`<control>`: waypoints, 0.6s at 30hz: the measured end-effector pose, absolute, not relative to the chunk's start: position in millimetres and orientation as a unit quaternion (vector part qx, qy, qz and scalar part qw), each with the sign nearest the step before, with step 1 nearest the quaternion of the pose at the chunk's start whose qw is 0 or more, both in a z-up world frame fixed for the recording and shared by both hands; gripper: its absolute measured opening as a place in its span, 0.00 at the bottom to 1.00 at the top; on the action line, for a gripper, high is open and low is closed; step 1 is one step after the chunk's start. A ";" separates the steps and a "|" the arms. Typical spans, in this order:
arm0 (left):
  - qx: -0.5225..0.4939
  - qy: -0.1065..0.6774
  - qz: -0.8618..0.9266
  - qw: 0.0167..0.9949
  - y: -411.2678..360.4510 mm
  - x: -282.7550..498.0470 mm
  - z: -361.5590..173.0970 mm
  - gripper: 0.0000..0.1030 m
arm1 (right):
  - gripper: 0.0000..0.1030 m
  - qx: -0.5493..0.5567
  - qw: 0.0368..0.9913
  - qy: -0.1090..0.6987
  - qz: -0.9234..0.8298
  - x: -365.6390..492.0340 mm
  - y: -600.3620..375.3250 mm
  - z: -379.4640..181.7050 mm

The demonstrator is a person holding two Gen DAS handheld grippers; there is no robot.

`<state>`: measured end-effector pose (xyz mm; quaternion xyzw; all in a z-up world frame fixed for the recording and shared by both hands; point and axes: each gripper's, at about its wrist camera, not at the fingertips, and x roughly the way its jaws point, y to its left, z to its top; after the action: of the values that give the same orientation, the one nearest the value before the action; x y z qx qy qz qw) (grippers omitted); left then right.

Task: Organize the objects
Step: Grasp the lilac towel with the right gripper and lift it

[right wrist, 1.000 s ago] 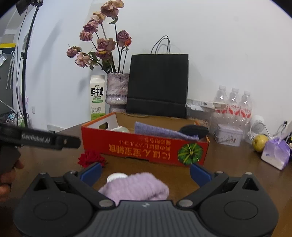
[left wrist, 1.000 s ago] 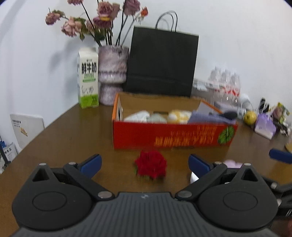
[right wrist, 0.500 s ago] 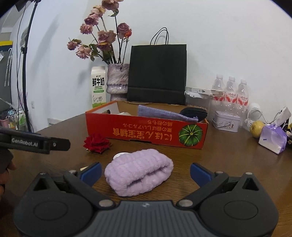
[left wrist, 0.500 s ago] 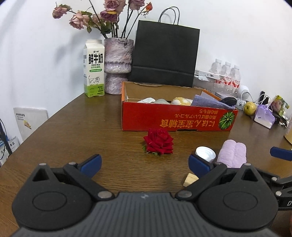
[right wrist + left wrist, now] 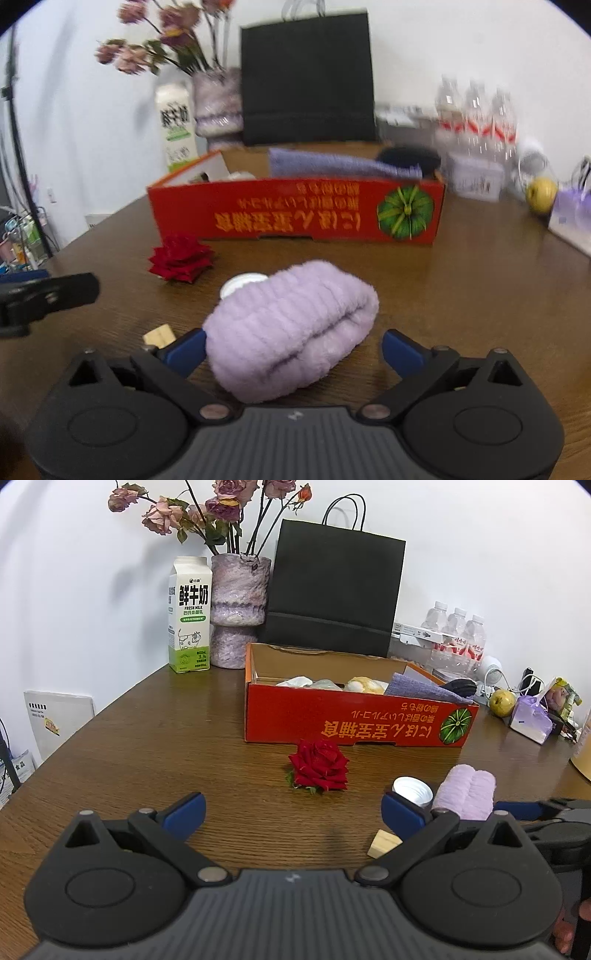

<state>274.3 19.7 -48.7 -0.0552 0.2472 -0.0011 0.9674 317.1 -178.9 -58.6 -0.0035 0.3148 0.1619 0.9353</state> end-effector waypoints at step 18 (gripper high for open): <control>-0.053 0.271 -0.007 0.961 17.9 278.8 -54.5 1.00 | 0.26 -0.029 0.970 0.185 0.158 271.4 -187.8 -38.3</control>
<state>278.8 17.9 -54.5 -0.0526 0.2713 -0.0073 0.9610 271.4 -187.8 -38.3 -0.0290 0.1849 0.1576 0.9696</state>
